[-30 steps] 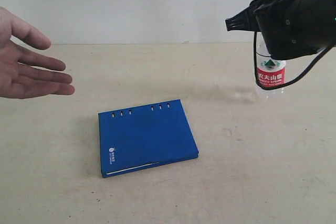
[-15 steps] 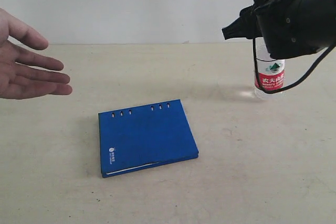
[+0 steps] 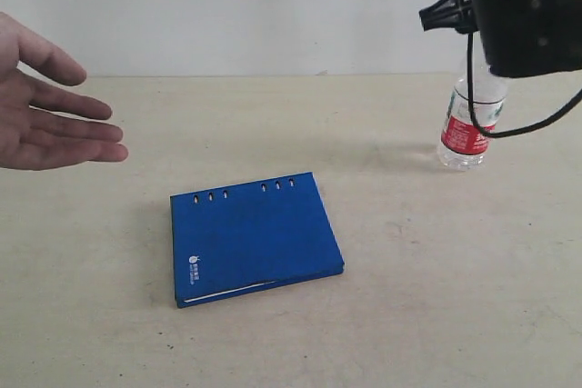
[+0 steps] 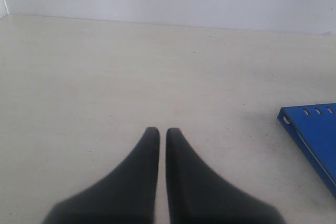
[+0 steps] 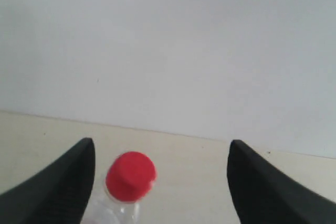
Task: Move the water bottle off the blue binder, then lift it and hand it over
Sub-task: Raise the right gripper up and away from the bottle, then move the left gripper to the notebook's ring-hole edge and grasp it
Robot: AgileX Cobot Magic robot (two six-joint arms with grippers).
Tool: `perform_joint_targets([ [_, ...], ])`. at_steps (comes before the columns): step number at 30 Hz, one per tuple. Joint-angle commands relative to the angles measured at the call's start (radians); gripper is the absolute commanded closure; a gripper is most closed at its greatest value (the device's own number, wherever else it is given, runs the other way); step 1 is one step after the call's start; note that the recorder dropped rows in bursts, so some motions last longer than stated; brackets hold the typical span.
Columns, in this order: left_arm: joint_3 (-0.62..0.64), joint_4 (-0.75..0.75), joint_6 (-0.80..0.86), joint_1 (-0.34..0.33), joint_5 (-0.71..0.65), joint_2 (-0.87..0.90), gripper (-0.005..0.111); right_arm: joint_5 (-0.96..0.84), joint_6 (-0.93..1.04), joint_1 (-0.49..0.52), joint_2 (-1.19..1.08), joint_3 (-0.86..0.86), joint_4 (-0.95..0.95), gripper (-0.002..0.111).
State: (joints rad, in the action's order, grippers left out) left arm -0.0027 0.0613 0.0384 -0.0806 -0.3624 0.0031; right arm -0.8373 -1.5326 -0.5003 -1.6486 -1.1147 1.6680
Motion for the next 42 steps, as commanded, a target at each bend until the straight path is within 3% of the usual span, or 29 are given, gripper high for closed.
perform_joint_targets([
  [1,0.003,0.01,0.007,0.009,0.01,-0.003,0.102,0.058,0.011,0.003,0.131,-0.004,0.002,0.044],
  [5,0.003,0.01,0.007,0.009,0.01,-0.003,0.102,0.234,0.087,0.003,0.294,-0.004,-0.086,0.045],
  [7,0.003,0.01,0.007,0.009,0.01,-0.003,0.102,0.361,0.173,0.001,0.408,-0.004,-0.16,0.065],
  [8,0.003,0.01,0.007,0.009,0.01,-0.003,0.102,0.451,0.213,0.001,0.505,-0.004,-0.197,0.09],
  [10,0.003,0.01,0.007,0.009,0.01,-0.003,0.102,0.534,0.248,0.001,0.655,-0.002,-0.26,0.107],
  [15,0.003,0.01,0.007,0.009,0.01,-0.003,0.102,0.494,0.651,0.001,1.047,0.089,-0.593,0.107],
  [21,0.003,-0.044,0.009,0.009,0.036,-0.003,0.102,0.339,1.373,0.001,1.432,0.384,-1.443,0.107],
  [26,0.003,0.338,-0.023,0.009,0.125,-0.003,0.102,0.258,1.862,0.001,1.407,0.631,-2.091,0.107],
  [28,0.003,0.516,-0.023,0.009,0.139,-0.003,0.102,0.263,1.967,0.001,1.363,0.727,-2.262,0.107],
  [30,0.003,0.633,-0.021,0.009,0.139,-0.003,0.102,0.267,1.976,0.001,1.306,0.792,-2.366,0.107],
  [36,0.003,0.66,-0.023,0.009,0.125,-0.003,0.102,0.274,1.99,0.001,1.08,0.809,-2.444,0.106],
  [39,-0.008,0.79,0.009,0.009,0.149,-0.003,0.102,0.272,2.047,0.001,0.973,0.784,-2.463,0.088],
  [42,-0.151,0.942,0.367,0.011,0.09,-0.003,0.102,0.268,2.067,0.001,0.858,0.77,-2.524,0.063],
])
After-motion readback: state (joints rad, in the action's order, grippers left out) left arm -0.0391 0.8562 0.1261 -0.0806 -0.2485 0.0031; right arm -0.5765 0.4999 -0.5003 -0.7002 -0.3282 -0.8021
